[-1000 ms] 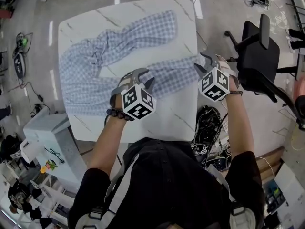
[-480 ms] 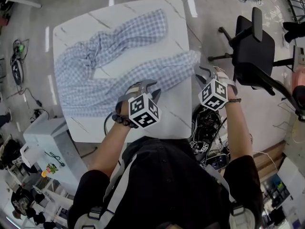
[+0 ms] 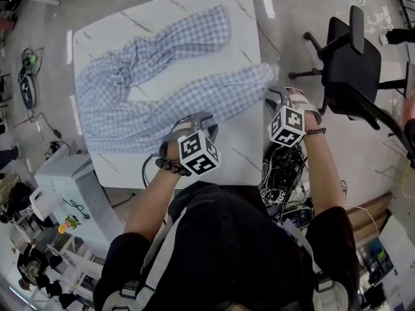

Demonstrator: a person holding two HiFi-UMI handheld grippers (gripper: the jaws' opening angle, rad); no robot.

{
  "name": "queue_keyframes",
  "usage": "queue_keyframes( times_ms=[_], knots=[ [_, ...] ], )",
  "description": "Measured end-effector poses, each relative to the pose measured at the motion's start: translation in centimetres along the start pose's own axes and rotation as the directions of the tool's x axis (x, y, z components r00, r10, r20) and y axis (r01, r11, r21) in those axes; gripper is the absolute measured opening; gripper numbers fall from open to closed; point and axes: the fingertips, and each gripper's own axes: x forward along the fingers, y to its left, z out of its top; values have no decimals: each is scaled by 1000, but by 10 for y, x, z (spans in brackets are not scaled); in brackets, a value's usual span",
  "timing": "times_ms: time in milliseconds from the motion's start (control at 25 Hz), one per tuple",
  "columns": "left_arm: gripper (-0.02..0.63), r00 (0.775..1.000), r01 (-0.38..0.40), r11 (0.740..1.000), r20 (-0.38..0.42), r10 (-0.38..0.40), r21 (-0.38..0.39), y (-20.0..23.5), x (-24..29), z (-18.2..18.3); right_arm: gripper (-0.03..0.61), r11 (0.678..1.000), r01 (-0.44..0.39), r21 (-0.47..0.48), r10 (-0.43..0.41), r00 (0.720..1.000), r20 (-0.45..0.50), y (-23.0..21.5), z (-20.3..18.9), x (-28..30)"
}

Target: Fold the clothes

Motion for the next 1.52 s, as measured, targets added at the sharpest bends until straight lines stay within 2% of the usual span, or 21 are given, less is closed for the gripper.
queue_keyframes(
  times_ms=[160, 360, 440, 560, 720, 960, 1280, 1520],
  knots=[
    [116, 1000, 0, 1000, -18, 0, 4, -5, 2, -4, 128, 999, 18, -29, -18, 1000, 4, -3, 5, 4],
    [51, 999, -17, 1000, -29, 17, 2, -6, 10, -8, 28, 998, 42, -37, -42, 999, 15, -5, 9, 3],
    [13, 999, -24, 1000, -35, 24, 1, -5, 12, -10, 15, 999, 40, -25, -40, 999, 16, -4, 9, 1],
    [11, 999, -12, 1000, -38, 12, 2, -6, 13, -12, 13, 1000, 31, -1, -31, 1000, 4, 3, 4, -3],
    [10, 999, 34, 999, -37, -33, 16, -15, 12, -12, 14, 999, 30, 27, -29, 999, -19, 16, -6, -11],
    [9, 987, 158, 986, -34, -156, 54, -49, 7, -12, 12, 996, 38, 81, -34, 998, -49, 39, -23, -29],
    [9, 970, 242, 961, -70, -234, 131, -89, 0, -22, 8, 990, 30, 139, -16, 995, -97, 90, -42, -47],
    [11, 956, 291, 937, -85, -280, 193, -107, -7, -23, 8, 981, 32, 191, -10, 993, -114, 107, -50, -63]
  ],
)
